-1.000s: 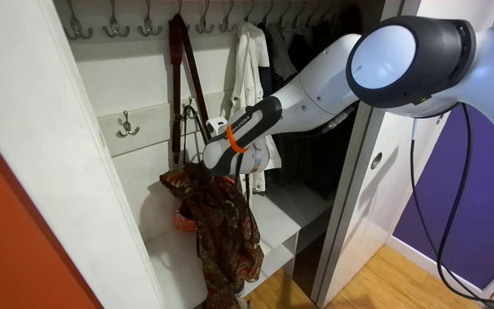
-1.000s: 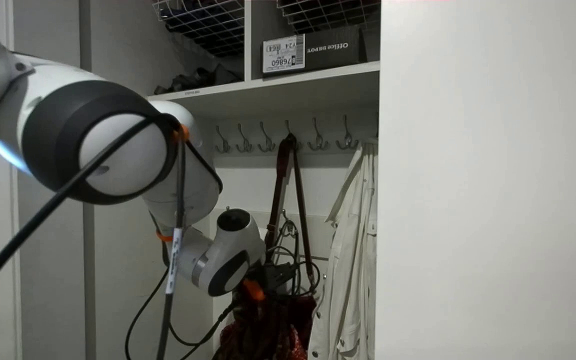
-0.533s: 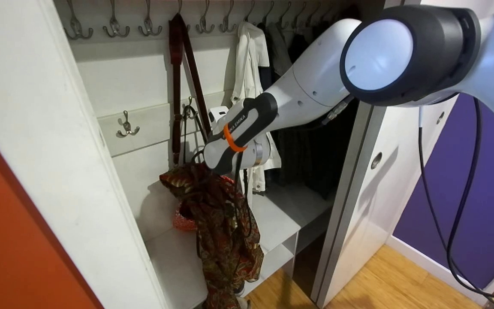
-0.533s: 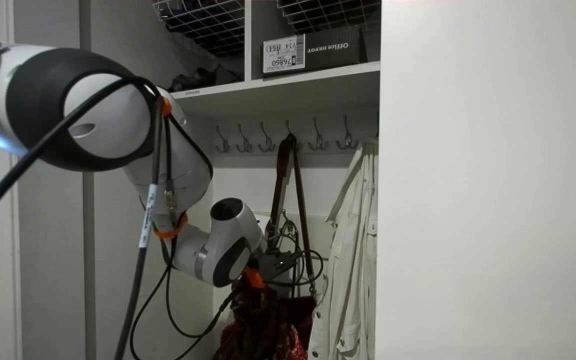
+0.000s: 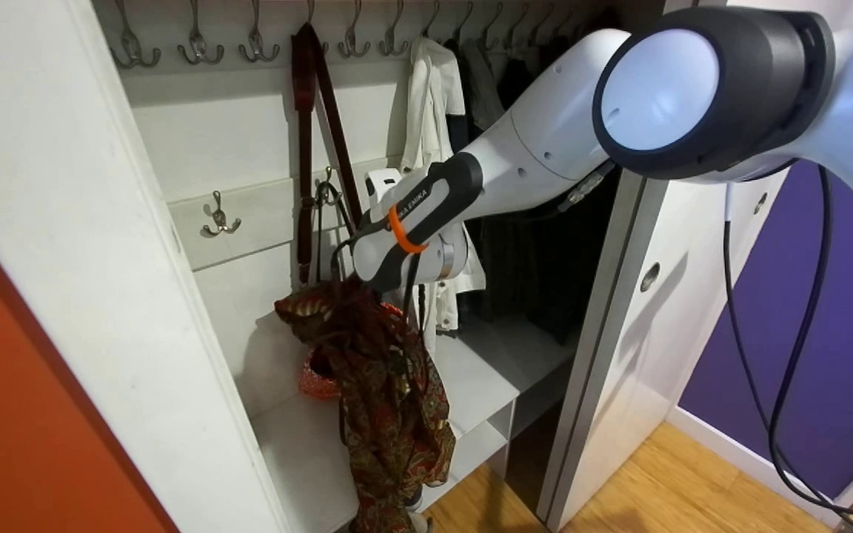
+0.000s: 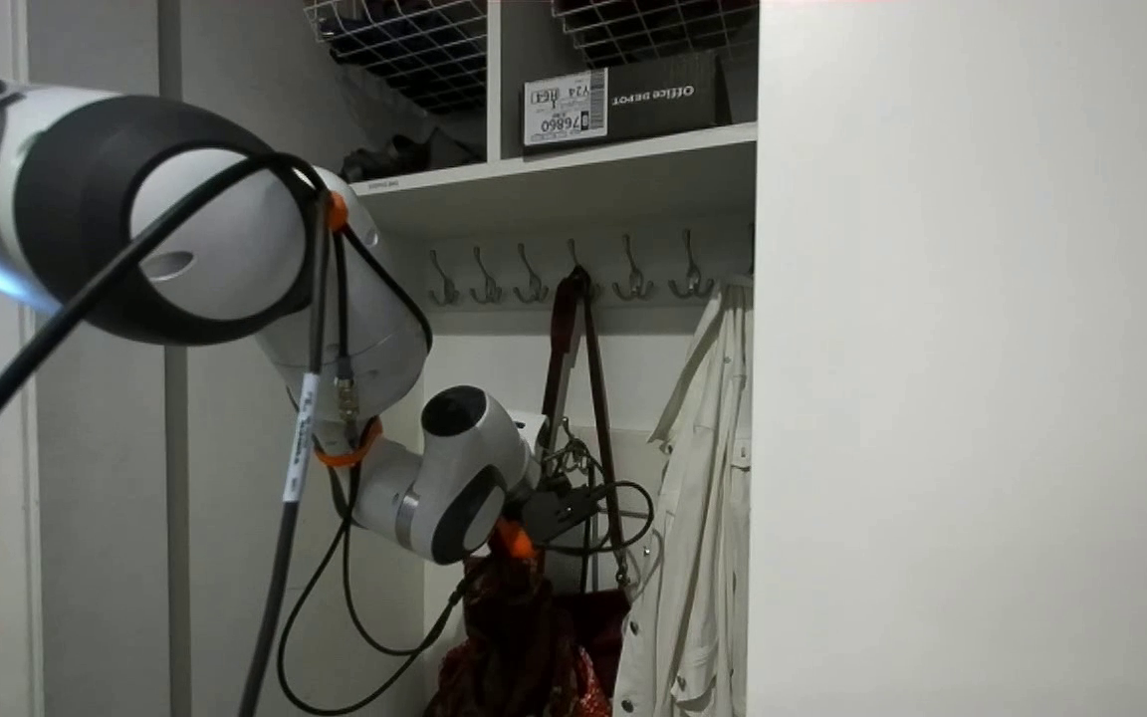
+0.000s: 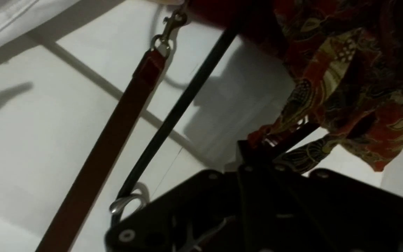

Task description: Pick up the strap of the brown object and hang it on the second bottom hanger from the left

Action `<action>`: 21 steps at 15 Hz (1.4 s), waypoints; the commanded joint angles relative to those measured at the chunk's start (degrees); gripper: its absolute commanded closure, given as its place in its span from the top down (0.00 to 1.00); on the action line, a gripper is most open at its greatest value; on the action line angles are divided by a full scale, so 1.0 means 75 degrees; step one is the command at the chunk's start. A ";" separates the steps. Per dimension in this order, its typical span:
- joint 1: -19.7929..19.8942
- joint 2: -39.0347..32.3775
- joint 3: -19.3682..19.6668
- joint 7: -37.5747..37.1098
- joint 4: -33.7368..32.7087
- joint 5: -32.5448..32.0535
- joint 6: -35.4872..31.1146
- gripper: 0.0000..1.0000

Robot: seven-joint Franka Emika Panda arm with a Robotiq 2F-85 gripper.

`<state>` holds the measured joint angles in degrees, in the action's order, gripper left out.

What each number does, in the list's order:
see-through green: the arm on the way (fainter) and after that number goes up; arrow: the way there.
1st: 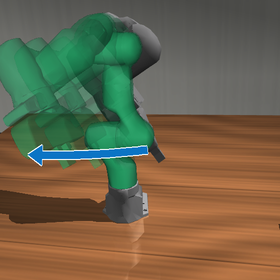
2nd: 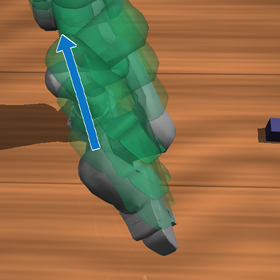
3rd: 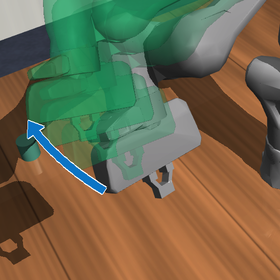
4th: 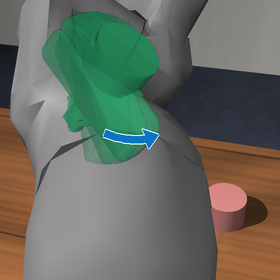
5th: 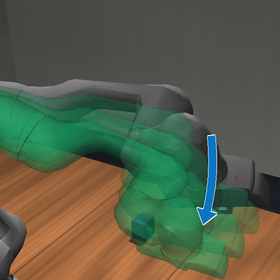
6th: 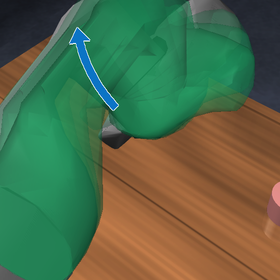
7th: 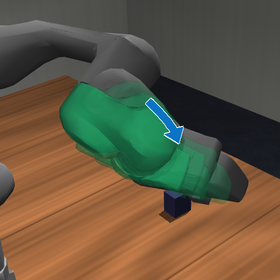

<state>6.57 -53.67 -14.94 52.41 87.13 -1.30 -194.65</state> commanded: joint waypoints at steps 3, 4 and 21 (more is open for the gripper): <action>0.0267 -0.0371 -0.0392 -0.0042 -0.0855 -0.0116 -0.1052 0.01; 0.0286 -0.0461 -0.0453 -0.0044 -0.1031 -0.0157 -0.1189 0.01; 0.0762 -0.1624 -0.1502 -0.0079 -0.3178 -0.2223 -0.1681 0.01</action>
<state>11.03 -64.04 -23.93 52.40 66.42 -13.57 -207.34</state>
